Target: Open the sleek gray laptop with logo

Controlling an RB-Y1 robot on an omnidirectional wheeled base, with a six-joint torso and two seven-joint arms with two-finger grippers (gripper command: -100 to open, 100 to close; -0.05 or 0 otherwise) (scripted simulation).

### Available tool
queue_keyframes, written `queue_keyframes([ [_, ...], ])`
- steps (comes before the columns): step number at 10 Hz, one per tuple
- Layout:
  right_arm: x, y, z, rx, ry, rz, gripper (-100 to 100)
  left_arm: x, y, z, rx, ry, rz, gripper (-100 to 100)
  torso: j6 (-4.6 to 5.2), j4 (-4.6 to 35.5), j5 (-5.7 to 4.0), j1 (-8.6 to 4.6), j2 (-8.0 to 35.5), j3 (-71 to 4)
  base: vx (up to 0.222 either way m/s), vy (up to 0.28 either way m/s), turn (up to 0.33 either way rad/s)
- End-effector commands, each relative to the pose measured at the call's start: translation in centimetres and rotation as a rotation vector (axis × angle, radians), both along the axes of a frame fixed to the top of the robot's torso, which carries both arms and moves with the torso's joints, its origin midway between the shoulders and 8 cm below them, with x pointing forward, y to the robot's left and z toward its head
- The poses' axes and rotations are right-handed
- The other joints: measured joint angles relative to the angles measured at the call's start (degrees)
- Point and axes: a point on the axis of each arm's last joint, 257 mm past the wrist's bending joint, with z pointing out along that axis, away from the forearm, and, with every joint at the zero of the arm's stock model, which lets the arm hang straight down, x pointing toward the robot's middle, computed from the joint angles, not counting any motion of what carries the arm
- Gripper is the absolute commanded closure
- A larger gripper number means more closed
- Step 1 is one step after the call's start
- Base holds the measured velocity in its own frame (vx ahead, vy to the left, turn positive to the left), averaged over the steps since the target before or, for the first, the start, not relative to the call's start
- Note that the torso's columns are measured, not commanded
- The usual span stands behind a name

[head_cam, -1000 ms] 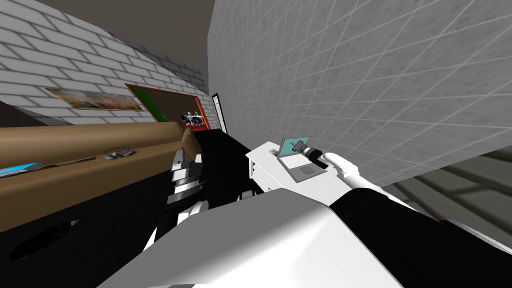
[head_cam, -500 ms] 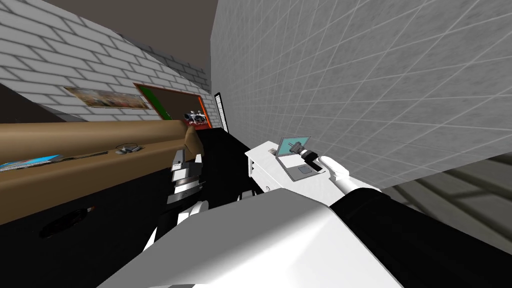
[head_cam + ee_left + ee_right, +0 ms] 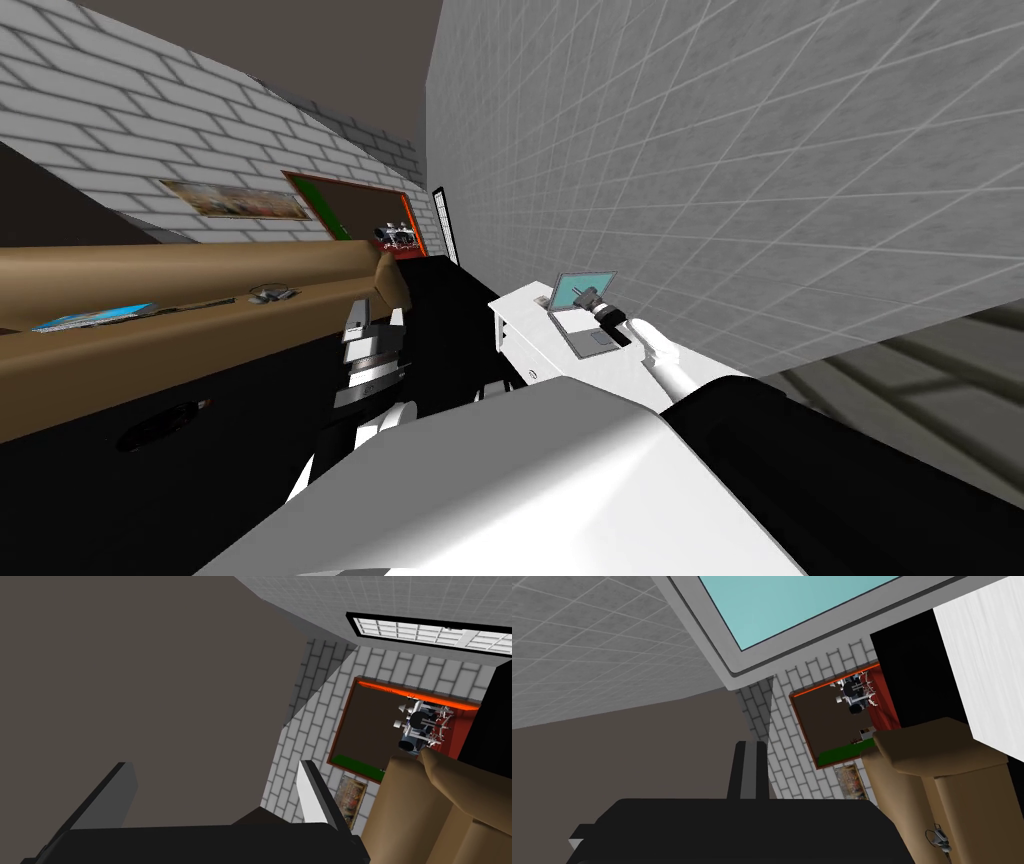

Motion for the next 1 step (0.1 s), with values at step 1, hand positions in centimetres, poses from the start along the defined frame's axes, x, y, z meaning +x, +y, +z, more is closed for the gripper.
queue_keyframes([
  [1, 0.05, 0.74, -0.71, 0.018, -0.023, -0.017, 100, 0.00, 0.00, 0.00, 0.000, 0.000, 0.000, 0, 0.05, 0.02, -0.02, -0.05, 0.04, 0.04, -0.048, -0.040, -0.007],
])
